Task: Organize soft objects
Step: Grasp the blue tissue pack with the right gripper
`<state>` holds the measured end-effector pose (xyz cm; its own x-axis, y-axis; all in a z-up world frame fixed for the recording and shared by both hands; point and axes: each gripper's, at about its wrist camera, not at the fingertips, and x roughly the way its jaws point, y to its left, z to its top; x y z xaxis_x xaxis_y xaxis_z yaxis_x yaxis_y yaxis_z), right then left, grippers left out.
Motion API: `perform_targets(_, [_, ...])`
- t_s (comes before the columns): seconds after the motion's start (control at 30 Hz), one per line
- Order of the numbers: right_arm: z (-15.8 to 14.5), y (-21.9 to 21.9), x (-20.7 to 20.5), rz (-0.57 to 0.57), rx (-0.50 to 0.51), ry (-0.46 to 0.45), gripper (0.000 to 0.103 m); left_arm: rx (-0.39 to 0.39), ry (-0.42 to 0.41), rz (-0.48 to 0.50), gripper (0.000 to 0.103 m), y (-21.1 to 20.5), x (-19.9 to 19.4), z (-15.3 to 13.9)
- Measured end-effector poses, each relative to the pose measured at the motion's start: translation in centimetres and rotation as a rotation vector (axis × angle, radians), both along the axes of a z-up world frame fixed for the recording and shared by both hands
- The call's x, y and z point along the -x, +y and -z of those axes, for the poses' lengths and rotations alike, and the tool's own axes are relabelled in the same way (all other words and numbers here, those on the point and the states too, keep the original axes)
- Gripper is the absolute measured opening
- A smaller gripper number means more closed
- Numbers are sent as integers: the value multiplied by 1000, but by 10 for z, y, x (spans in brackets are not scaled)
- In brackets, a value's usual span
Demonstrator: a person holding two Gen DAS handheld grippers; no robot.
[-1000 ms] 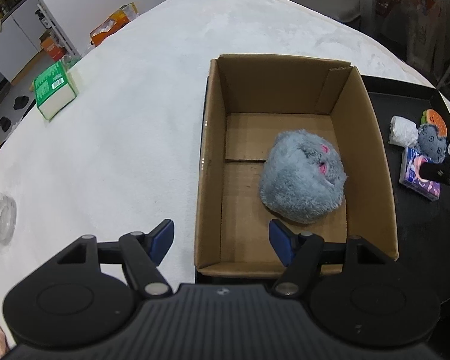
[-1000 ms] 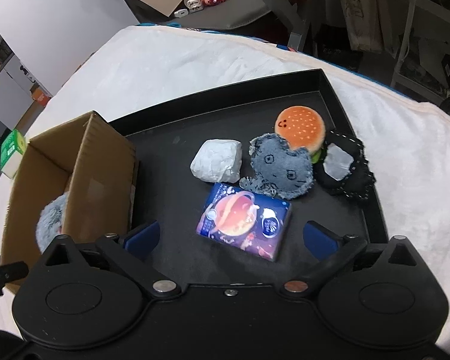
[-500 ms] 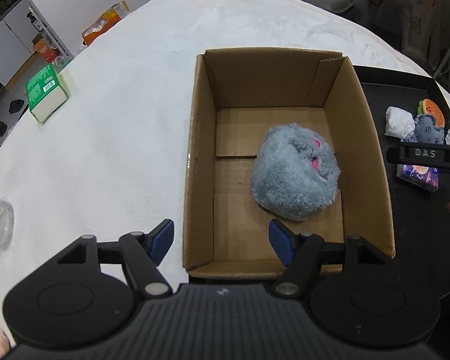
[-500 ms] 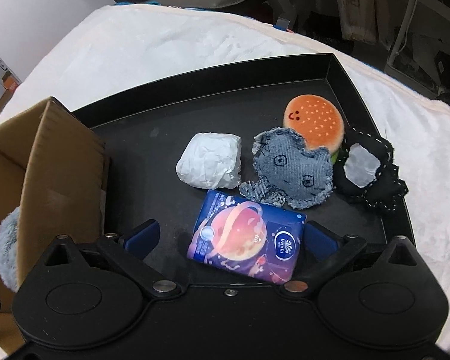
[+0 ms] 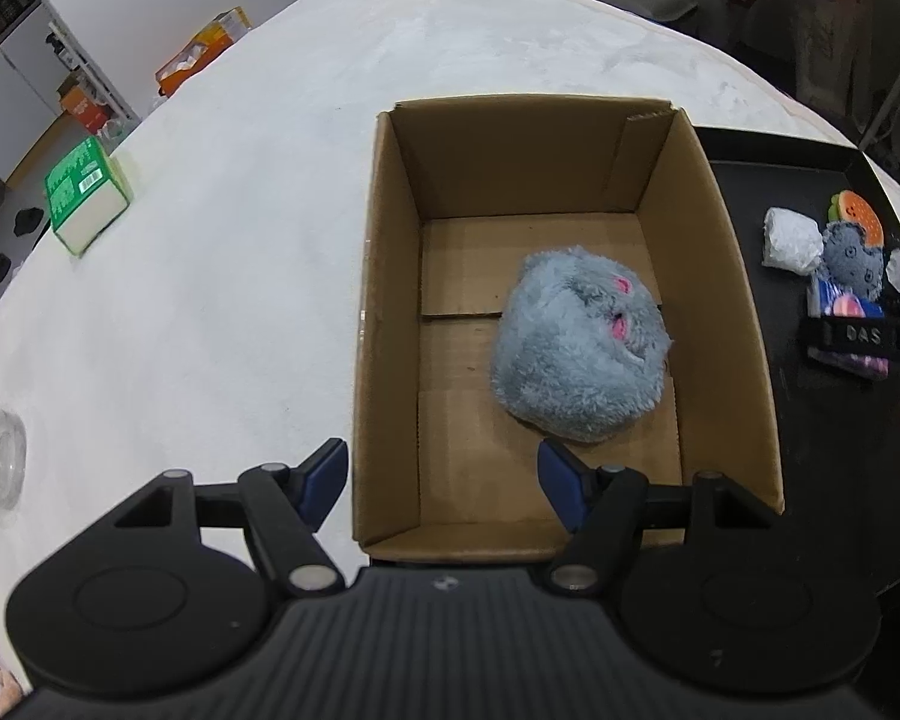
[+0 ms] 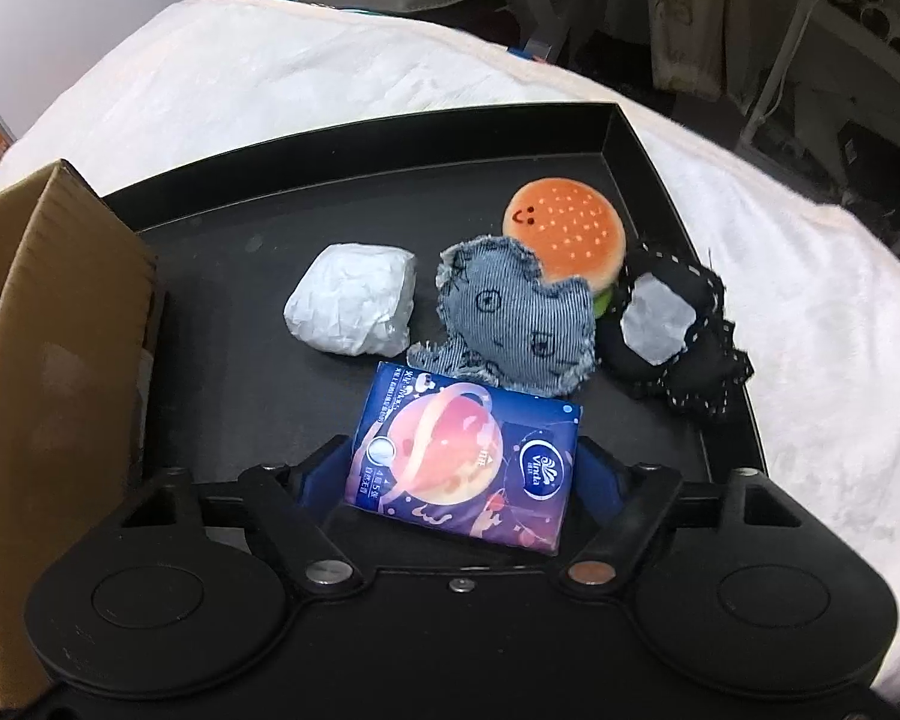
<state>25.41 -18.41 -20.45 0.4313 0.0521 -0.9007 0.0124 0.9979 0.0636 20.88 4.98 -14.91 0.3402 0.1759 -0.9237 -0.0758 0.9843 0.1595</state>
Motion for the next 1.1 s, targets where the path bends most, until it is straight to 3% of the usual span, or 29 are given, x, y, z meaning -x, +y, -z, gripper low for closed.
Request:
perform_targets(0.6, [-41,-9,22,-28,-57,-70,75,94,-54,-72,68,22,9,-16])
perform_targets(1.1, [-79,18,31,-88,-41,-149,75,169,-95,-109,68,41,16,-14])
